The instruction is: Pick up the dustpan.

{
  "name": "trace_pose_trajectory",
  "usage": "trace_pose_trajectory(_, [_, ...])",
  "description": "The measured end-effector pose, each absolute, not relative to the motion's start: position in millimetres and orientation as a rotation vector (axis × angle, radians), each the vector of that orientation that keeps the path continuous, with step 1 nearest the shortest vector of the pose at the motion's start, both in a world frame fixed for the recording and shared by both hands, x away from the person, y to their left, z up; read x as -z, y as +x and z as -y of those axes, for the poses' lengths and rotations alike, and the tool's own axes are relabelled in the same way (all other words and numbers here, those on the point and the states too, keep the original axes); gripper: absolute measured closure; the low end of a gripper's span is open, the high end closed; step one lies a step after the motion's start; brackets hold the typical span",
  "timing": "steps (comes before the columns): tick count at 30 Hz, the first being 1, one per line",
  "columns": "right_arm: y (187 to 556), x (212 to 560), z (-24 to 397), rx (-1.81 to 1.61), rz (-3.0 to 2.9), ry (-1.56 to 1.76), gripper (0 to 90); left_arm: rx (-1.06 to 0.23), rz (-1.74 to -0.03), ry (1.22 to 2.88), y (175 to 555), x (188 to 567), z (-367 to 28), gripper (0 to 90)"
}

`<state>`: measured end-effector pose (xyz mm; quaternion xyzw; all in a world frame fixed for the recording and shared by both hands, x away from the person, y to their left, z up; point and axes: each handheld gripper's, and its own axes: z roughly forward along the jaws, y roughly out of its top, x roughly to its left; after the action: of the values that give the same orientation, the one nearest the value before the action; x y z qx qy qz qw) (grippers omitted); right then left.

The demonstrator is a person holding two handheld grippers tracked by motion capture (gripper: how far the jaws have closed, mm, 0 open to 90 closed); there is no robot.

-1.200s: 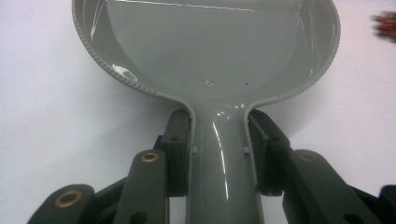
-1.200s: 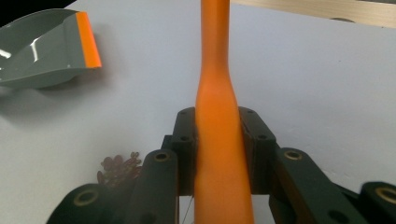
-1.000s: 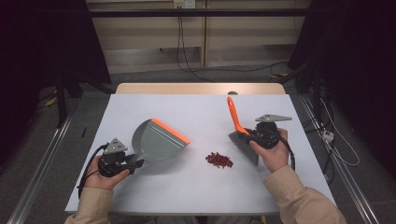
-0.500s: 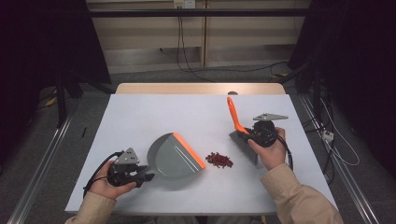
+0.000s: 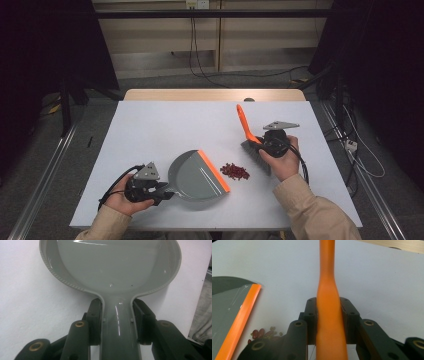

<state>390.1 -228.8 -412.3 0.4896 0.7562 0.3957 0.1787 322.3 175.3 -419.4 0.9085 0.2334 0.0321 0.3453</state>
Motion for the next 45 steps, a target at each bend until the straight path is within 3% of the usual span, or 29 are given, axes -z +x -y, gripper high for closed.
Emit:
trace_pose_trajectory(24, [390.5,417.9,218.1,-1.093,-2.164,1.368,71.0,0.015,-0.542,2.376,320.4,428.4,-164.5,62.8])
trace_pose_trajectory(32, [390.2,419.1,210.8,-1.094,-2.175,1.356,71.1,-0.006,-0.536,2.356,321.1,429.8,-164.6,61.7])
trace_pose_trajectory(35, [389.6,419.0,209.3,-1.094,-2.177,1.353,71.0,-0.025,-0.549,2.356,320.9,430.1,-165.6,55.9])
trace_pose_trajectory(45, [385.4,420.0,200.6,-1.083,-2.173,1.319,71.1,-0.041,-0.541,2.346,317.6,427.5,-168.3,57.5])
